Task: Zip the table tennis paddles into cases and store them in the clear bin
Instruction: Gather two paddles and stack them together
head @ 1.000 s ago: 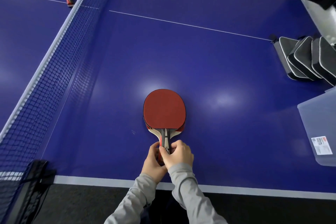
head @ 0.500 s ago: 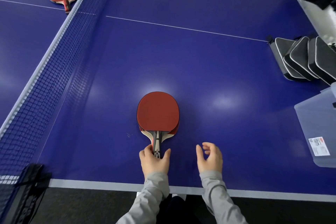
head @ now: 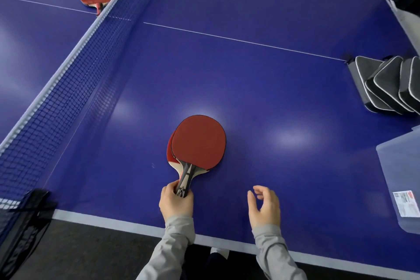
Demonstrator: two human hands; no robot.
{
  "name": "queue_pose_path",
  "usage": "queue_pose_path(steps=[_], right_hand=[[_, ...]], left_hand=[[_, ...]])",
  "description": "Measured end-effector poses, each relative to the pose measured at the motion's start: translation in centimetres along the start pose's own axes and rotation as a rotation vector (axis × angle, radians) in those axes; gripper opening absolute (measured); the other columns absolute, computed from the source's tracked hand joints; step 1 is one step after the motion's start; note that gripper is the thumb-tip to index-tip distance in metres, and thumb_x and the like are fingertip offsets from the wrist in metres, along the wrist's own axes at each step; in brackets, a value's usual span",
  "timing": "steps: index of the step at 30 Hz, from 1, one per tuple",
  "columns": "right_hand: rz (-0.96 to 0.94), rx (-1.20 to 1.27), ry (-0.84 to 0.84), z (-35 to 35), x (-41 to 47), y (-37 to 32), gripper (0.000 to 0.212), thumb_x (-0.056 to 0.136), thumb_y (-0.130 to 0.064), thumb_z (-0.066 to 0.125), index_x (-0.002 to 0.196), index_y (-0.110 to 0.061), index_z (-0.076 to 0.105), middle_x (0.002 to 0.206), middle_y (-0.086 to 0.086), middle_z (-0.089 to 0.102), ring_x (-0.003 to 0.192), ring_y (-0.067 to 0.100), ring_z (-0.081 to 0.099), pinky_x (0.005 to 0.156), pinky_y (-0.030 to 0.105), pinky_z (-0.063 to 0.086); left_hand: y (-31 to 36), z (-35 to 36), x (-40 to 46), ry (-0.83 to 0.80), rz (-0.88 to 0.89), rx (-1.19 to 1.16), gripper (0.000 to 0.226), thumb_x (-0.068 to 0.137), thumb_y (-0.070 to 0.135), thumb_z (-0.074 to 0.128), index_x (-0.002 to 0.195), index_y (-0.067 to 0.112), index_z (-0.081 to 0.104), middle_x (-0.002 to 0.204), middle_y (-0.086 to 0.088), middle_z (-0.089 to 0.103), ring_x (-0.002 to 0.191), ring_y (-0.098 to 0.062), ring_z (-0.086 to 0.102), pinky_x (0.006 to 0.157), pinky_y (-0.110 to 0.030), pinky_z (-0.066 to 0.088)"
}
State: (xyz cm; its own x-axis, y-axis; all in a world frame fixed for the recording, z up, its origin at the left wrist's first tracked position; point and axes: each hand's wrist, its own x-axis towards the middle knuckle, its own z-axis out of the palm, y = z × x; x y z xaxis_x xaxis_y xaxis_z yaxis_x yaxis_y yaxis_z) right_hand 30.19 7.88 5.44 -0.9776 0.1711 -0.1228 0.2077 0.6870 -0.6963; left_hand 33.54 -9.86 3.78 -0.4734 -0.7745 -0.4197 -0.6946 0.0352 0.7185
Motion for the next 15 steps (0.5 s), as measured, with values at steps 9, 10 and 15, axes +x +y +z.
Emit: queue_pose_path(steps=[9,10,15], right_hand=[[-0.062,-0.027,-0.031,0.8,0.8,-0.9,0.015,0.083,-0.008,0.064,0.098,-0.005,0.063,0.095,0.005,0.060,0.094,0.026,0.055,0.087,0.046,0.044],[-0.062,-0.031,-0.031,1.1,0.6,-1.3,0.016,0.083,-0.008,0.064,0.098,-0.005,0.063,0.095,0.005,0.060,0.094,0.026,0.055,0.087,0.046,0.044],[-0.038,-0.045,-0.013,3.5,-0.4,-3.3,0.015,0.082,-0.006,0.064,0.098,-0.003,0.063,0.097,0.008,0.063,0.093,0.027,0.056,0.087,0.047,0.044]], left_hand=[[-0.1,-1.5,1.5,0.074,0.006,-0.089,0.015,0.074,0.013,0.071,0.082,0.023,0.063,0.083,0.003,0.059,0.075,-0.016,0.052,0.074,-0.025,0.038],[-0.1,-2.1,2.0,0.083,-0.002,-0.093,0.015,0.074,0.014,0.071,0.085,0.021,0.065,0.084,0.003,0.059,0.076,-0.016,0.052,0.075,-0.026,0.039],[-0.3,-6.6,6.1,0.157,0.002,-0.098,0.016,0.074,0.013,0.071,0.088,0.019,0.066,0.085,0.003,0.058,0.078,-0.015,0.052,0.075,-0.025,0.037]])
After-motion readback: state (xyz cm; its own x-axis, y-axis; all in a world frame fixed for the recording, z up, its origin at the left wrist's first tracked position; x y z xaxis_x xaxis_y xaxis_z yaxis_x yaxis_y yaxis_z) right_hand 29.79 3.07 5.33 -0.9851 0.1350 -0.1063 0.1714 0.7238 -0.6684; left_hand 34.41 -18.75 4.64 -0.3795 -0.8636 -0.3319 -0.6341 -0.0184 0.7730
